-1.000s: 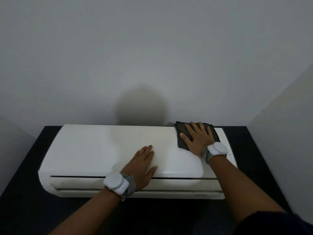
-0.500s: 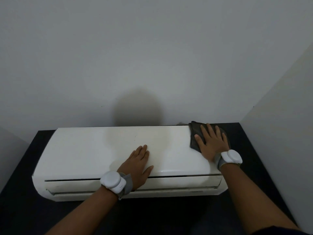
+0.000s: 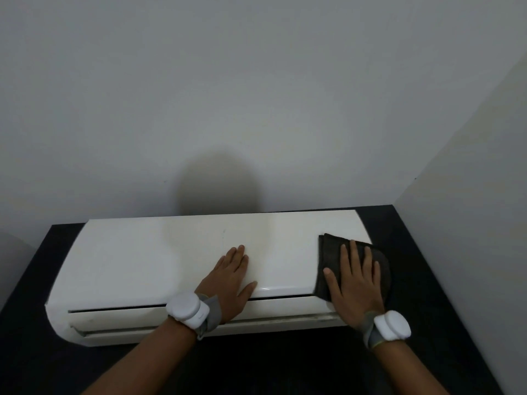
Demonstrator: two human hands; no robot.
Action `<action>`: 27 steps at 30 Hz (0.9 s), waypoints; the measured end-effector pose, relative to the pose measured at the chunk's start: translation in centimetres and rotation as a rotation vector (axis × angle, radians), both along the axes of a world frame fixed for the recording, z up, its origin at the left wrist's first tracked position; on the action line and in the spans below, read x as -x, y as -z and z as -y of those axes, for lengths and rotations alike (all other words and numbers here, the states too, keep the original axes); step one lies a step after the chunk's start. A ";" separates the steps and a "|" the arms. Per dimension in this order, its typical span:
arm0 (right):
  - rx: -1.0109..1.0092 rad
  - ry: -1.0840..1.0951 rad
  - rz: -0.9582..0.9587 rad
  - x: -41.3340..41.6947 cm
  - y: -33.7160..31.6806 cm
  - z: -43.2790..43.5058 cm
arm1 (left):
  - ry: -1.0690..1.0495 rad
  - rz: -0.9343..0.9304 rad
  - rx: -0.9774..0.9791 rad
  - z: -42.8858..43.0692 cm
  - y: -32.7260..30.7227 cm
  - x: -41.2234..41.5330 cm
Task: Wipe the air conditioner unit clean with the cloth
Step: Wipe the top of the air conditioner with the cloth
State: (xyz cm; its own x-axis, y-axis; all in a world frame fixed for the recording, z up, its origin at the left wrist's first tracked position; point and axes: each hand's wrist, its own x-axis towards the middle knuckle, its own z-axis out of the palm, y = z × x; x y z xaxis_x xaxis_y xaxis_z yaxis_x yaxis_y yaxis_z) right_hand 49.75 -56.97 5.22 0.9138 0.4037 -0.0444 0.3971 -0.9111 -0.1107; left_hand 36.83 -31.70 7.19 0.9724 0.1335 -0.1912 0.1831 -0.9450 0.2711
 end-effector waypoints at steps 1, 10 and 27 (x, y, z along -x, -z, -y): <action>0.011 -0.031 0.005 0.5 0.2 0.0 | 0.003 0.004 -0.005 0.1 0.0 0.0; -0.012 -0.024 -0.001 -3.3 -0.2 -1.0 | 0.010 -0.009 0.016 0.0 0.1 0.1; -0.003 -0.151 -0.113 -5.6 0.4 -17.1 | -0.166 0.042 0.062 -4.6 -2.2 4.5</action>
State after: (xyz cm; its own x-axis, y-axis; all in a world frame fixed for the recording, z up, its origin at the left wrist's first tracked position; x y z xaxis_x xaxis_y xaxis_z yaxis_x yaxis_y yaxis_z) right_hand 55.36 -39.89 4.87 0.8319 0.5364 -0.1419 0.5144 -0.8415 -0.1652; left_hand 32.29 -27.07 9.35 0.9453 0.2821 -0.1636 0.3224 -0.8839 0.3389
